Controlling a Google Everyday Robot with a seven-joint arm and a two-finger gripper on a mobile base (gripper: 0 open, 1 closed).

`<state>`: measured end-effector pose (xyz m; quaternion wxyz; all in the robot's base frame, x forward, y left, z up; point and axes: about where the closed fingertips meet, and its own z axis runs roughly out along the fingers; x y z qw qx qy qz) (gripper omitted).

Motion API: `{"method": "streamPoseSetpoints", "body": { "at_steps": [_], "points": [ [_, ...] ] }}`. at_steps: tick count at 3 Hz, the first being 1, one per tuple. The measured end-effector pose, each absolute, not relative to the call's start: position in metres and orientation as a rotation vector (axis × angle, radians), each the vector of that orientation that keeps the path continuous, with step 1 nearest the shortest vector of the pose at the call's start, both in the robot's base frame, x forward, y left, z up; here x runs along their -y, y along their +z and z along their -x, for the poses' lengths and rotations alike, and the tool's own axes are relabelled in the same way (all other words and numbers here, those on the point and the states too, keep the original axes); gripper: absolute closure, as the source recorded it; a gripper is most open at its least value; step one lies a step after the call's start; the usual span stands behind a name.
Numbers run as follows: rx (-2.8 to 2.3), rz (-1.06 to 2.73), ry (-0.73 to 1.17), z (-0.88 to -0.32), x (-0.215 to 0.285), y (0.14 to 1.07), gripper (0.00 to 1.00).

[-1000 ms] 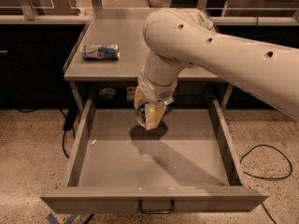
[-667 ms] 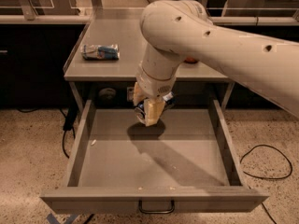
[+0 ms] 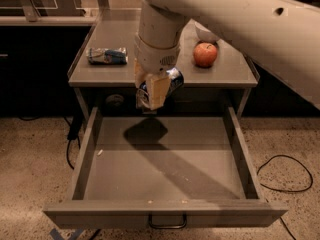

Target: Pick pepsi can from top drawer and place on counter

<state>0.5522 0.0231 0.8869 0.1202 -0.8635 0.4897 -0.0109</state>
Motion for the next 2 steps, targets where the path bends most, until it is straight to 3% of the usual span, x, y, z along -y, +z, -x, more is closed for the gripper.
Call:
{"method": "streamPoseSetpoints", "body": {
  "at_steps": [2],
  "points": [
    [-1.301,2.597,-0.18,-0.595,-0.047,0.924,1.0]
  ]
}}
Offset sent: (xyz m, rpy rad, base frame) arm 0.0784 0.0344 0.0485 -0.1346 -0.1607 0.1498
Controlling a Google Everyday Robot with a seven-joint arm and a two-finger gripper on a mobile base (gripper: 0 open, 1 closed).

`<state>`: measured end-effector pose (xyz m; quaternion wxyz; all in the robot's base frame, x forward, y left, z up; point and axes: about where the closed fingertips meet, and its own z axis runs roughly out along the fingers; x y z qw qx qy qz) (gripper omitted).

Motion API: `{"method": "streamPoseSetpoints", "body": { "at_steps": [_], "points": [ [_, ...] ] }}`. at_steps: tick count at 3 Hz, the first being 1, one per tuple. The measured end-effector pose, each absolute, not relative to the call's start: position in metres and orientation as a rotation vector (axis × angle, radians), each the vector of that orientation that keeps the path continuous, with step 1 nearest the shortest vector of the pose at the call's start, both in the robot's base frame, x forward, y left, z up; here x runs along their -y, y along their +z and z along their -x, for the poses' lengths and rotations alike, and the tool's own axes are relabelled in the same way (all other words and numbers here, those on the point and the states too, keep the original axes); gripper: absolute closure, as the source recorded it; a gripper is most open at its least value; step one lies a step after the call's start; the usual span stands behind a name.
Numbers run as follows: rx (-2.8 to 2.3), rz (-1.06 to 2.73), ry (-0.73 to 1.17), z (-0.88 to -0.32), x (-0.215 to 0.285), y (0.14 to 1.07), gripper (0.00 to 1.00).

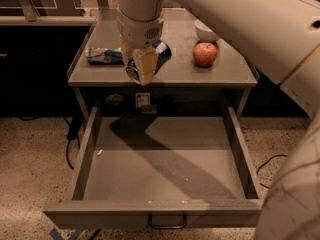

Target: Pick pepsi can from top drawer and place on counter

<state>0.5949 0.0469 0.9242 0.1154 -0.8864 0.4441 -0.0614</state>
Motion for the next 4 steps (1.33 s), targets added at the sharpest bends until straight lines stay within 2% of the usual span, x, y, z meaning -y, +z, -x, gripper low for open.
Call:
{"method": "streamPoseSetpoints", "body": {
  "at_steps": [2,4],
  "points": [
    [-1.209,2.592,-0.302,-0.643,-0.054,0.916,1.0],
    [-1.132,2.55,-0.233,-0.683,-0.038,0.885,1.0]
  ]
}}
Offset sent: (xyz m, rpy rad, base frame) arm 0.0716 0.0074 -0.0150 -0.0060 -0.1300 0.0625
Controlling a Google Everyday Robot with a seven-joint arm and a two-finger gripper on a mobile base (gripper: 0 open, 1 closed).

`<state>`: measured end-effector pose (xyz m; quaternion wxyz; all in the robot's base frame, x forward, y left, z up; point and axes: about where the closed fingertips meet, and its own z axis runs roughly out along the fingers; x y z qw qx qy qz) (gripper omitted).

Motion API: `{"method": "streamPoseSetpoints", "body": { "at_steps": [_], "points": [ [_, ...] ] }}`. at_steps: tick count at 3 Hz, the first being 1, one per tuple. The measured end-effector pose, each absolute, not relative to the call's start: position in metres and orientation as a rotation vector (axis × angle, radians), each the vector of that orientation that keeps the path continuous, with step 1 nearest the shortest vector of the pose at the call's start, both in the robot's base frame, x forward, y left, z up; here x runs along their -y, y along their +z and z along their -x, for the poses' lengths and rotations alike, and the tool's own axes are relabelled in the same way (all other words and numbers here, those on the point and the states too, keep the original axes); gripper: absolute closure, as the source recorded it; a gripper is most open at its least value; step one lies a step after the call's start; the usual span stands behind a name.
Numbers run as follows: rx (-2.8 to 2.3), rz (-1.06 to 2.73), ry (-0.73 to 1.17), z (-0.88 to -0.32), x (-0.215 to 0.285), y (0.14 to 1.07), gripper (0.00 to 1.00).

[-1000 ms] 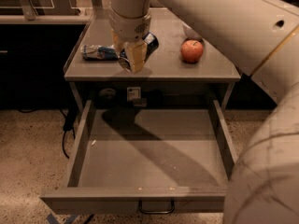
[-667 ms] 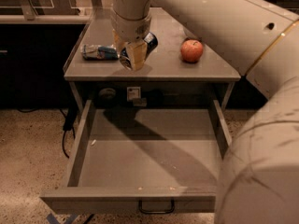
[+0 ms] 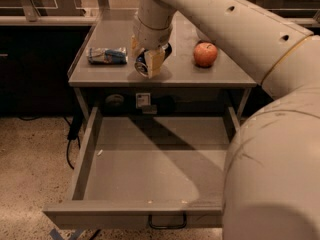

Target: Pick pepsi can from top drawer and place on counter

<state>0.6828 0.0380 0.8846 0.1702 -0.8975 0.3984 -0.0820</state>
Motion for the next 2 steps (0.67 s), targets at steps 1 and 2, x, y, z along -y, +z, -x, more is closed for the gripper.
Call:
{"method": "streamPoseSetpoints", "body": {
  "at_steps": [1,2],
  "points": [
    [-1.128,2.548,-0.233,-0.685,-0.038,0.882,1.0],
    [-1.094,2.529,-0.217,-0.708,-0.028,0.872,1.0]
  ]
}}
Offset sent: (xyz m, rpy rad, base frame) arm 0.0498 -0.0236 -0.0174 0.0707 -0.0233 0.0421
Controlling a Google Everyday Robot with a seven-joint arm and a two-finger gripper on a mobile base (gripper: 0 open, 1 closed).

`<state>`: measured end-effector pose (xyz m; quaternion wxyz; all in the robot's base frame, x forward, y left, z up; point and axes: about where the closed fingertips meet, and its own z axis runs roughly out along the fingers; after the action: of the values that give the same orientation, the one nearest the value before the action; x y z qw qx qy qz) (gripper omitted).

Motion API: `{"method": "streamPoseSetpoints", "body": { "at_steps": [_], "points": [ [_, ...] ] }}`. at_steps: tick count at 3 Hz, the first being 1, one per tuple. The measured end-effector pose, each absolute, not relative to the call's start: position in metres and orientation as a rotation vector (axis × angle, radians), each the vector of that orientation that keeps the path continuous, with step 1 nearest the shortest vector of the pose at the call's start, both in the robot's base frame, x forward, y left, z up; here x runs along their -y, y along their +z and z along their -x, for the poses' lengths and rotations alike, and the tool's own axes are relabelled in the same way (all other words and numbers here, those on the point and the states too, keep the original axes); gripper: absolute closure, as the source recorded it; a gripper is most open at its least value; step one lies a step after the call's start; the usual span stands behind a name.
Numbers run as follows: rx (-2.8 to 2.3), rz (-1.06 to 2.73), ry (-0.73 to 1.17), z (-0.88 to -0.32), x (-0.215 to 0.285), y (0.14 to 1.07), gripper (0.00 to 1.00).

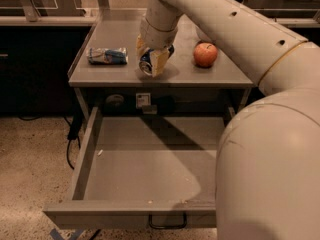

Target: Pick pepsi can from top drawer and place on counter

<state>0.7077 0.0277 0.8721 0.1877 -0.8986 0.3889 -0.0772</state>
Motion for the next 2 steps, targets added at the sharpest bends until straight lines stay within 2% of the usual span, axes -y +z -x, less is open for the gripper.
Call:
{"method": "streamPoseSetpoints", "body": {
  "at_steps": [2],
  "points": [
    [-1.015,2.449,-0.092,-0.748,-0.012,0.846,1.0]
  ]
}}
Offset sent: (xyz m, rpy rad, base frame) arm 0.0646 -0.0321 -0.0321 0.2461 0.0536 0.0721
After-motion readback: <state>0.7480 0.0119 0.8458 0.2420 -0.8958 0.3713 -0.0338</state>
